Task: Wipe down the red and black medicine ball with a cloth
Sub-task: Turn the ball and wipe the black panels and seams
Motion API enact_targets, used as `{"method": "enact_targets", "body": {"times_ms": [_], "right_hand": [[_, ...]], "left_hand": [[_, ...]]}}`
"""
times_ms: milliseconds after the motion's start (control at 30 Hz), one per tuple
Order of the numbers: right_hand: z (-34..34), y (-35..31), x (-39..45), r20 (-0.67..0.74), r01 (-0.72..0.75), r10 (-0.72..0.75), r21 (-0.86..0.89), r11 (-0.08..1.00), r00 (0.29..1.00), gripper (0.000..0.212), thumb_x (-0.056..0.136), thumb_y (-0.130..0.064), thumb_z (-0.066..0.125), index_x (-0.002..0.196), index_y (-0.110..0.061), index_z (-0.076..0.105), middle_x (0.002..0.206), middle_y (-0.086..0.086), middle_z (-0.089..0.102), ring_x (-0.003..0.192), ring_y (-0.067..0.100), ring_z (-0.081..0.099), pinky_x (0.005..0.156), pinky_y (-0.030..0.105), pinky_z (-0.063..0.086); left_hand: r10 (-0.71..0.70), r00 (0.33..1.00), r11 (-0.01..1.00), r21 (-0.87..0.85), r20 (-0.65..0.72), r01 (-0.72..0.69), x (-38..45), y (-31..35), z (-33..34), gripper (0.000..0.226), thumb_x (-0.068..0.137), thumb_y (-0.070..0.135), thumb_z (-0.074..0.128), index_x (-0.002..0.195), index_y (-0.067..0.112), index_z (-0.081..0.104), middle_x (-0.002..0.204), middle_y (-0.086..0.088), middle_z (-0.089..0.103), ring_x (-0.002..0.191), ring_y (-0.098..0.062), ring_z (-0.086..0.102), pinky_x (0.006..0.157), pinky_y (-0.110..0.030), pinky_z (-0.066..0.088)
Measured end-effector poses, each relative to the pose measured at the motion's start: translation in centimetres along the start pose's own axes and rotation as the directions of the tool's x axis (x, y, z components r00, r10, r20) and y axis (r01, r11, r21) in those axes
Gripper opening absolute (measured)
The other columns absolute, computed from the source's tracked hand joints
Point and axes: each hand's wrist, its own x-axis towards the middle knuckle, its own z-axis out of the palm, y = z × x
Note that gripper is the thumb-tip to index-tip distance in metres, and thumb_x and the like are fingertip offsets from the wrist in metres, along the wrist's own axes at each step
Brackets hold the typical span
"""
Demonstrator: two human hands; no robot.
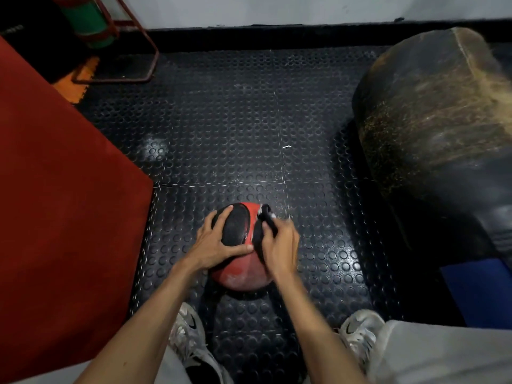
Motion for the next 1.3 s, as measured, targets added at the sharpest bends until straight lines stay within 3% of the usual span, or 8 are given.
{"method": "enact_targets", "body": {"times_ms": [133,300,633,833,967,1067,1200,1300], "right_hand": [[0.6,0.4,-1.4,-0.097,0.003,0.003,0.064,0.998,0.995,0.028,0.089,-0.012,0.063,0.116,-0.015,0.072,0.092,0.012,0.063,0.089,0.021,0.058,0.083,0.03,0.043],[2.2,-0.4,8.7,0.165,-0.241,0.244,-0.035,0.97,0.956,0.031,0.086,-0.029,0.063,0.11,-0.013,0.074,0.109,0.021,0.071,0.105,0.036,0.065,0.085,0.036,0.052],[1.5,3.1,-5.7,-0.193,0.093,-0.061,0.161,0.983,0.979,0.032,0.088,-0.015,0.065,0.119,-0.016,0.071,0.087,0.0,0.056,0.08,0.017,0.056,0.077,0.025,0.045],[2.2,0.1,5.2,0.031,0.018,-0.019,0.031,0.999,0.999,0.018,0.09,-0.025,0.059,0.092,-0.015,0.074,0.09,0.011,0.066,0.091,0.031,0.063,0.078,0.035,0.048],[2.4,0.8,-3.6,-0.103,0.132,-0.124,0.079,0.988,0.987,0.03,0.091,-0.02,0.061,0.12,-0.024,0.07,0.095,0.0,0.057,0.091,0.02,0.056,0.084,0.032,0.046],[1.9,0.7,-3.5,-0.145,0.11,-0.097,0.087,0.99,0.985,0.03,0.088,-0.016,0.064,0.116,-0.022,0.072,0.09,0.0,0.058,0.085,0.021,0.058,0.079,0.033,0.049],[1.3,-1.2,4.3,0.011,0.084,-0.085,0.022,0.996,0.996,0.02,0.093,-0.018,0.06,0.106,-0.01,0.073,0.096,0.015,0.062,0.096,0.033,0.059,0.083,0.034,0.044],[2.2,-1.7,7.6,0.151,0.128,-0.122,-0.03,0.991,0.981,0.023,0.093,-0.025,0.061,0.108,-0.012,0.073,0.1,0.015,0.066,0.102,0.033,0.06,0.089,0.036,0.047]], "left_hand": [[0.017,1.0,1.0,0.007,0.018,-0.017,-0.5,-0.7,0.0,0.127,0.042,0.086,0.065,0.149,0.057,0.004,0.161,0.007,-0.006,0.148,-0.037,0.007,0.118,-0.056,0.018],[0.002,1.0,1.0,-0.029,-0.025,-0.002,-1.3,0.0,0.9,0.12,0.053,0.08,0.074,0.148,0.058,0.004,0.161,0.008,-0.008,0.148,-0.035,0.004,0.118,-0.057,0.019],[-0.07,0.997,0.995,-0.07,-0.041,0.067,-0.6,0.8,0.3,0.127,0.043,0.087,0.062,0.151,0.05,0.008,0.161,0.001,0.0,0.146,-0.039,0.012,0.117,-0.054,0.02],[-0.159,0.985,0.982,-0.108,-0.066,0.152,-1.7,1.2,1.4,0.126,0.046,0.089,0.059,0.152,0.05,0.001,0.16,0.001,-0.001,0.145,-0.041,0.012,0.115,-0.056,0.021],[-0.188,0.98,0.974,-0.143,-0.067,0.177,-1.0,0.5,0.5,0.129,0.042,0.088,0.056,0.152,0.049,0.004,0.159,-0.002,0.004,0.145,-0.041,0.017,0.117,-0.052,0.022],[-0.169,0.983,0.98,-0.115,-0.073,0.16,-1.1,1.2,1.0,0.125,0.044,0.088,0.053,0.152,0.049,0.003,0.159,-0.003,0.003,0.144,-0.043,0.016,0.117,-0.053,0.021],[-0.269,0.963,0.963,0.0,-0.012,0.269,-1.2,3.0,0.6,0.113,0.069,0.089,0.047,0.154,0.041,-0.009,0.163,-0.008,-0.006,0.147,-0.043,0.006,0.118,-0.057,0.018],[-0.097,0.993,0.968,0.225,-0.072,0.111,-0.6,3.5,-0.8,0.092,0.085,0.077,0.043,0.156,0.039,-0.001,0.165,-0.003,-0.008,0.15,-0.038,-0.004,0.119,-0.059,0.009]]}}
